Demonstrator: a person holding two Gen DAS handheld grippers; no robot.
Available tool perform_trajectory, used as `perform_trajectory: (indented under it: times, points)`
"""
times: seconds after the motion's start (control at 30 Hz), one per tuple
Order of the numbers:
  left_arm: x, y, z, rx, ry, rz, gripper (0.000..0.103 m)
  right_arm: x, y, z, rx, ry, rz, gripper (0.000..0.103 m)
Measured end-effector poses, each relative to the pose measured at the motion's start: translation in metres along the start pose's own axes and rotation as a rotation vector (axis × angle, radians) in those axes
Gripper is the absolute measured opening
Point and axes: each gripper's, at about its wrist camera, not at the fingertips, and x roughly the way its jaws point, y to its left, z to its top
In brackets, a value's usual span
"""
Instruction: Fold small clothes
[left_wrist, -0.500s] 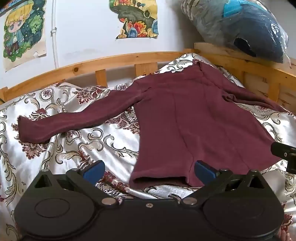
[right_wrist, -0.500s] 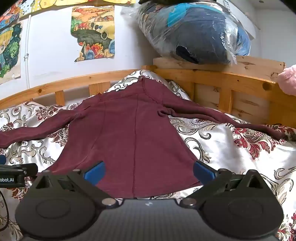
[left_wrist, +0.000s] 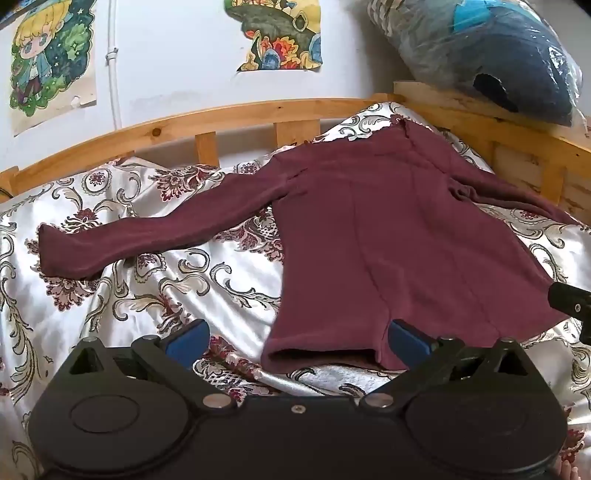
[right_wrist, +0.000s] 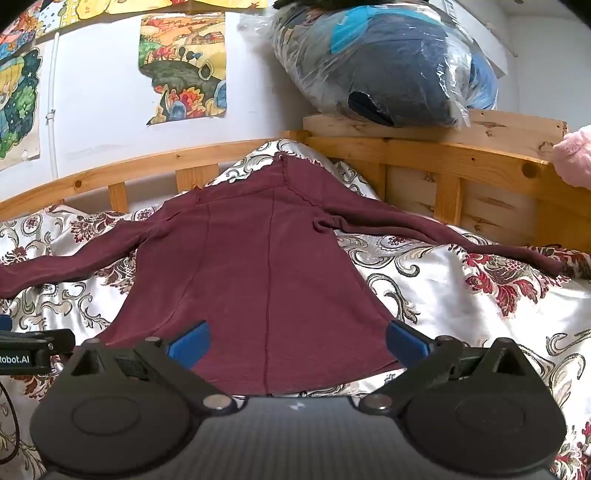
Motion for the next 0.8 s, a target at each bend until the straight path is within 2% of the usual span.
perform_trajectory:
  times: [0.8]
  points:
    - [-0.0015, 0.0019, 0.0028, -0.007, 0.007, 0.003, 0.102, 0.0002, -0.0036, 0.0003, 0.01, 0.003, -0.009, 0.103]
